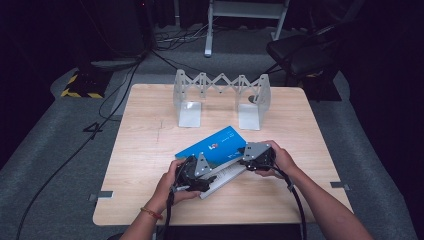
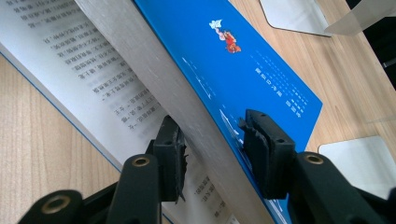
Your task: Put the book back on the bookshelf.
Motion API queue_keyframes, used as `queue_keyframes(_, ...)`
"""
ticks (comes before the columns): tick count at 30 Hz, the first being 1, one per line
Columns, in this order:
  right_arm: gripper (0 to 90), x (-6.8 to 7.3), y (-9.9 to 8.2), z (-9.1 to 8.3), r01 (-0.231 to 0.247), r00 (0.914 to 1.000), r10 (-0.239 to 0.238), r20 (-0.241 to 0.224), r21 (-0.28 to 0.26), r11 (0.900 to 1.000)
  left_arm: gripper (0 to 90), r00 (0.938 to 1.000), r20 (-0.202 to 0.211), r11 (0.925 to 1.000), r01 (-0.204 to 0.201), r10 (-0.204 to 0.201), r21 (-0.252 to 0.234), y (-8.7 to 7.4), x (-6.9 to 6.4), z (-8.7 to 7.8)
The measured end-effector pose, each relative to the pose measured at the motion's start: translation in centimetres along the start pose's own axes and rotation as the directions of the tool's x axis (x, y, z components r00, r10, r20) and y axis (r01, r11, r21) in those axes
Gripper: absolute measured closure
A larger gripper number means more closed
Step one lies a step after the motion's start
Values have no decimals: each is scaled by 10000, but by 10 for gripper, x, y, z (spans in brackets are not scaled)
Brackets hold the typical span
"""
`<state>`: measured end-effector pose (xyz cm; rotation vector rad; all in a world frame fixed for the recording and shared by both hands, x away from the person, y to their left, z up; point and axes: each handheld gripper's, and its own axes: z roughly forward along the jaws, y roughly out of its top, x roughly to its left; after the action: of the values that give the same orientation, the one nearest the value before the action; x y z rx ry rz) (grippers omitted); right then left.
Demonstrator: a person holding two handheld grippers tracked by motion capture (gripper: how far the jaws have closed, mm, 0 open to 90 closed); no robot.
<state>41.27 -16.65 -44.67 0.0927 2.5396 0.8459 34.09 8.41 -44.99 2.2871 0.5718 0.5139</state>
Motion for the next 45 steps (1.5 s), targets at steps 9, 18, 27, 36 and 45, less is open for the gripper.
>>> queue_keyframes(9,580,-4,0,0,-54,9997,48,-258,-211,9998,683,9998,-1,9989,-211,211,-425,-2,8,-7)
queue_keyframes(18,523,-26,-37,4,-1025,9930,946,-702,-1194,9875,688,9984,549,9977,181,-145,-651,-12,21,-10)
queue_keyframes(27,623,-8,-28,3,-176,9995,143,-275,-1232,9922,531,9937,732,9934,897,-845,-709,-19,28,-18)
queue_keyframes(36,646,5,-17,0,260,9997,-261,-7,-821,9963,509,9989,-448,9992,115,-98,374,-2,4,-16)
queue_keyframes(45,651,8,-2,-3,199,9995,-217,-223,-797,9966,631,9999,131,10000,-47,46,76,-16,21,-23)
